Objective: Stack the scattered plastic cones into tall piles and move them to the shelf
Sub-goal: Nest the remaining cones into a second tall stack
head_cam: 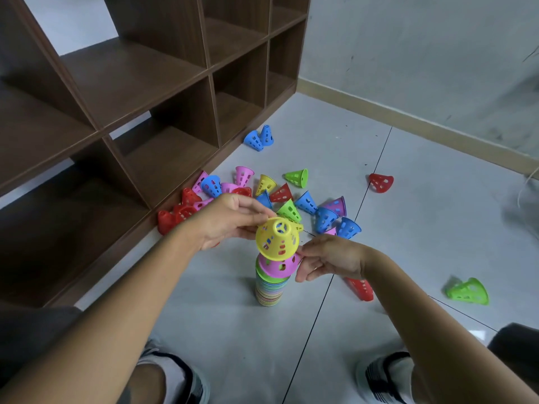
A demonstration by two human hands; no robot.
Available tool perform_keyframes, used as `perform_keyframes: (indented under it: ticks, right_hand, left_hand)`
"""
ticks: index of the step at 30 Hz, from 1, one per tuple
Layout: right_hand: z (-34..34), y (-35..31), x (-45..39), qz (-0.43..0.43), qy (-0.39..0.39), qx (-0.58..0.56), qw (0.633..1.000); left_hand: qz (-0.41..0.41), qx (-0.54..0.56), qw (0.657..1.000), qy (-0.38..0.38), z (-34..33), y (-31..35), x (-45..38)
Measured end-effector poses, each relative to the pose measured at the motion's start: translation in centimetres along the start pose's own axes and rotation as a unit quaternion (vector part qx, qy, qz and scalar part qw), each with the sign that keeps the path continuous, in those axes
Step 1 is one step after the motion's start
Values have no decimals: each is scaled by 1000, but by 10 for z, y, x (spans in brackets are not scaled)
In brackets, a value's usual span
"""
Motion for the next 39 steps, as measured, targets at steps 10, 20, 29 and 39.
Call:
perform_keyframes:
  ticks: [10,20,29,39]
  right_hand:
    - [53,26,-15,-55,141,20,988]
    - [83,24,-98,-32,210,268,940]
    - [93,32,-149,-135,176,366,904]
    - [99,43,-160,-155,200,378,890]
  left_hand:
    - [41,-27,998,26,2,-45,-12]
    - [84,-1,996,25,27,-91,-20]
    - [108,66,966,225,93,-153,-8]
    - [116,136,949,261,126,-185,-12]
Point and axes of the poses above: each hand's wrist, its own x-axis away from the middle knuckle, its own z-axis out of the back of the hand, y = z × x, the point moved 7 cm from there along -x, towards the middle knuckle, and after that the axes turned 14 degrees about -y, right-handed, at the moved point
